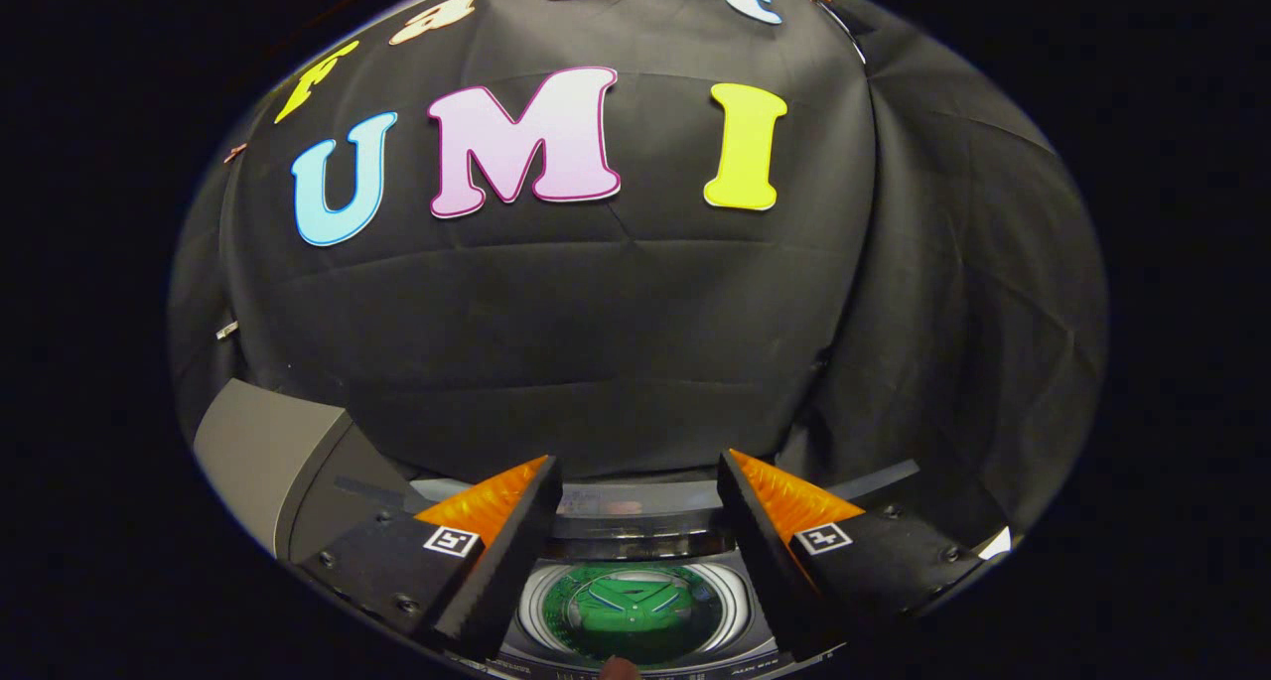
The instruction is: Put the clothes into the washing machine and then close the washing machine lid.
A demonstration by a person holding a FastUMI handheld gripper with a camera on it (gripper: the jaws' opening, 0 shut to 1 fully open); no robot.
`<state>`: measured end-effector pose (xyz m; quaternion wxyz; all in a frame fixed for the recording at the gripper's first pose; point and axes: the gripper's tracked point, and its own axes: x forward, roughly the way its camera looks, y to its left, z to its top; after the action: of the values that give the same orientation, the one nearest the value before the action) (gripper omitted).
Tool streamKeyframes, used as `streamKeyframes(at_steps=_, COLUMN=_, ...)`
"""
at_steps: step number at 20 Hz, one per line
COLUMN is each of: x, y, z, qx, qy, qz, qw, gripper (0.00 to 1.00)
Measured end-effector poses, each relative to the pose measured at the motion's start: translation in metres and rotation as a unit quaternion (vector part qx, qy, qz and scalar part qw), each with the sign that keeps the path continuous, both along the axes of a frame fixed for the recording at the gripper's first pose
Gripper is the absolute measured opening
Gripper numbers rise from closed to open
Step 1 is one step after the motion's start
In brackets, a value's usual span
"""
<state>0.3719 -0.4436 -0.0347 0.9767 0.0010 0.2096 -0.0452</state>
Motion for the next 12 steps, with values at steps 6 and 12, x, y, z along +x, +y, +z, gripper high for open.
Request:
streamKeyframes(at_steps=6, x=-0.018, y=0.001, z=-0.003, qx=0.002, qy=-0.014, qz=0.001, qw=1.0, gripper=0.99)
streamKeyframes(at_steps=12, x=-0.037, y=0.013, z=-0.041, qx=0.028, qy=0.023, qz=0.017, qw=0.999, gripper=0.97)
